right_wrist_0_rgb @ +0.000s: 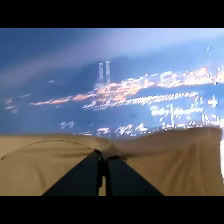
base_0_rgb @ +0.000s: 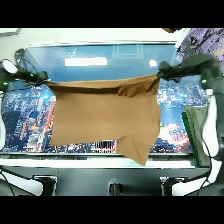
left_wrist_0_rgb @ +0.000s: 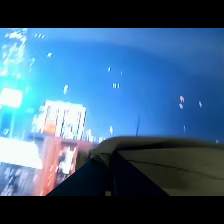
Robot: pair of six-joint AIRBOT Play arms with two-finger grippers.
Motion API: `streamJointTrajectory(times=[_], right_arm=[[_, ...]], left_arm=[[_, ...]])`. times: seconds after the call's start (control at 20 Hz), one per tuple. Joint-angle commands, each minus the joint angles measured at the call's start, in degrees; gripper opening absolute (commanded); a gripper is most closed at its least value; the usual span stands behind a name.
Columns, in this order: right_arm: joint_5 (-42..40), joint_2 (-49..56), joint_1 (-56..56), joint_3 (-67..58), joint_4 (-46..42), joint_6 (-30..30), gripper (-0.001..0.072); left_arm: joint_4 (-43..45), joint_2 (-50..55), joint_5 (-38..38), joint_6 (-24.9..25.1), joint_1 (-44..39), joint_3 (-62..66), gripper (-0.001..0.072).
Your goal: Fold the clothes and pants, and hang the long-sleeved shirts on hangers.
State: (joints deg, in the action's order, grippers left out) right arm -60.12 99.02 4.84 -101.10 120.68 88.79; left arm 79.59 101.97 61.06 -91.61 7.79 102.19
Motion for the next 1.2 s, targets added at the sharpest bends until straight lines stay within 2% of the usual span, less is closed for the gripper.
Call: streamJointTrajectory(times=[0.0, 0.1, 0.2, 0.5, 0.65, 1.15], right_arm=[[9.57, 7.19, -2.80, 0.35, -3.10, 0.33, 0.0025], [9.86, 7.52, -2.78, 0.35, -3.82, -0.22, 0.0025], [6.32, 7.26, -2.64, -0.20, -5.53, -0.90, 0.0025], [-11.96, 4.42, -2.67, -1.20, -14.53, -3.34, 0.0025], [-18.80, 4.24, -2.67, -1.18, -17.40, -3.32, 0.0025], [-21.42, 7.89, -2.82, 1.49, -17.42, -3.30, 0.0026]], left_arm=[[-0.52, 6.38, -9.14, -0.07, -1.16, -0.09, 0.0011], [-0.52, 6.27, -8.59, -0.04, -1.07, -0.09, 0.0011], [-0.50, 5.79, -4.66, -0.02, -1.01, -0.07, 0.0011], [0.39, 4.04, 14.64, -0.04, 0.28, -0.11, 0.0011], [0.39, 4.24, 21.05, -0.02, 0.28, -1.66, 0.0011], [0.09, 6.14, 19.26, -0.04, 0.20, -8.87, 0.0016]])
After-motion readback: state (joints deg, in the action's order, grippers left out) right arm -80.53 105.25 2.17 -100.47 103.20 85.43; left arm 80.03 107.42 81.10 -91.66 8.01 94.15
